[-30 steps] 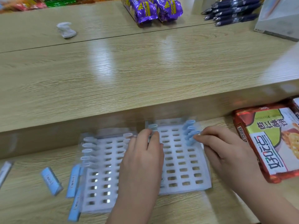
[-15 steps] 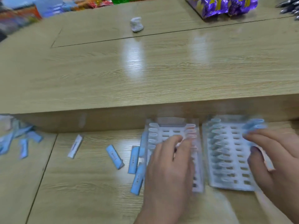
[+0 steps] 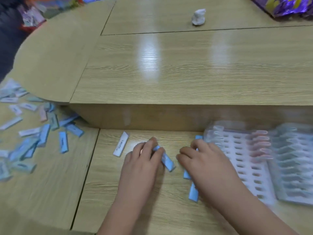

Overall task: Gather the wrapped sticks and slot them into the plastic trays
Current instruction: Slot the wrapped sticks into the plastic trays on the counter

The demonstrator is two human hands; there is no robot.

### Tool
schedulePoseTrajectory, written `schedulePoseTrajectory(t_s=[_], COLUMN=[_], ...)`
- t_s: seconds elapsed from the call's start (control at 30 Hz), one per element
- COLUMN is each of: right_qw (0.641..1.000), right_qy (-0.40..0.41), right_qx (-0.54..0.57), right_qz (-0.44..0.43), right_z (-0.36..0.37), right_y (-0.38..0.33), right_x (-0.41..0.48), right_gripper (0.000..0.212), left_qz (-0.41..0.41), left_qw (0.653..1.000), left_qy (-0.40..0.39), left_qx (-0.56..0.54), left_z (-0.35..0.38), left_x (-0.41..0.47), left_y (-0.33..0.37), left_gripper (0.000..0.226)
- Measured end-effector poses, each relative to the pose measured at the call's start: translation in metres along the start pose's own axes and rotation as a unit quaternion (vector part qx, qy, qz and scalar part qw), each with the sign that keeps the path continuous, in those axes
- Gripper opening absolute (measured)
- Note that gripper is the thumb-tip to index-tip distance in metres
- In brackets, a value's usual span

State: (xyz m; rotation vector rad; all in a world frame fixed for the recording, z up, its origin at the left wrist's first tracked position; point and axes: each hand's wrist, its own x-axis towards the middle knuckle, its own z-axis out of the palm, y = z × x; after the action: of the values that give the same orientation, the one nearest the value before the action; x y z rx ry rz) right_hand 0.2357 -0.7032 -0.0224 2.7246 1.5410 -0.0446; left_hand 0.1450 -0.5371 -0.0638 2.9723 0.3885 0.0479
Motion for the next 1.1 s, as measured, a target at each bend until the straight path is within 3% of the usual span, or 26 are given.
schedulePoseTrajectory(t_s=[0.07,0.2,0.3,0.37,0.5,0.63,0.77,0.87,0.93,1.03,1.1], right_qw=[0.999,0.993,0.995,0.996,0.993,0.976,0.919,0.881,0.853,0.773,0.744], right_qy=[-0.030,-0.101,-0.080,-0.076,-0.048,0.016,0.091,0.108,0.123,0.182,0.227], right_qx=[-0.034,-0.061,-0.048,-0.014,0.087,0.189,0.350,0.413,0.452,0.547,0.560], right_qz=[0.001,0.018,0.025,0.039,0.066,0.109,0.157,0.203,0.231,0.266,0.285], right_z=[0.000,0.006,0.009,0.012,0.004,-0.019,-0.041,-0.051,-0.053,-0.059,-0.063], right_y=[-0.001,-0.005,-0.010,-0.015,-0.018,0.000,0.030,0.057,0.076,0.103,0.124], right_x=[0.012,0.033,0.051,0.061,0.063,0.039,-0.003,-0.040,-0.064,-0.099,-0.126], right_gripper=[0.019,0.019,0.010,0.021,0.018,0.023,0.016,0.027,0.031,0.034,0.042], left_qz=[-0.017,-0.060,-0.097,-0.136,-0.217,-0.247,-0.213,-0.177,-0.152,-0.123,-0.114], left_qw=[1.000,0.998,0.995,0.986,0.951,0.889,0.838,0.809,0.798,0.785,0.782], left_qy=[0.017,0.020,0.007,-0.002,0.026,0.045,0.022,0.000,-0.019,-0.048,-0.060], left_qx=[0.007,0.018,-0.038,-0.091,-0.219,-0.382,-0.502,-0.560,-0.584,-0.605,-0.610], left_z=[-0.005,-0.011,-0.014,-0.015,-0.019,-0.029,-0.049,-0.063,-0.069,-0.072,-0.071], left_x=[0.004,0.005,0.005,0.005,0.006,0.003,0.005,0.012,0.017,0.024,0.027], left_y=[-0.009,-0.024,-0.027,-0.029,-0.033,-0.028,0.004,0.043,0.071,0.115,0.146], left_gripper=[0.042,0.025,0.016,0.016,0.004,0.013,0.009,0.019,0.024,0.028,0.029])
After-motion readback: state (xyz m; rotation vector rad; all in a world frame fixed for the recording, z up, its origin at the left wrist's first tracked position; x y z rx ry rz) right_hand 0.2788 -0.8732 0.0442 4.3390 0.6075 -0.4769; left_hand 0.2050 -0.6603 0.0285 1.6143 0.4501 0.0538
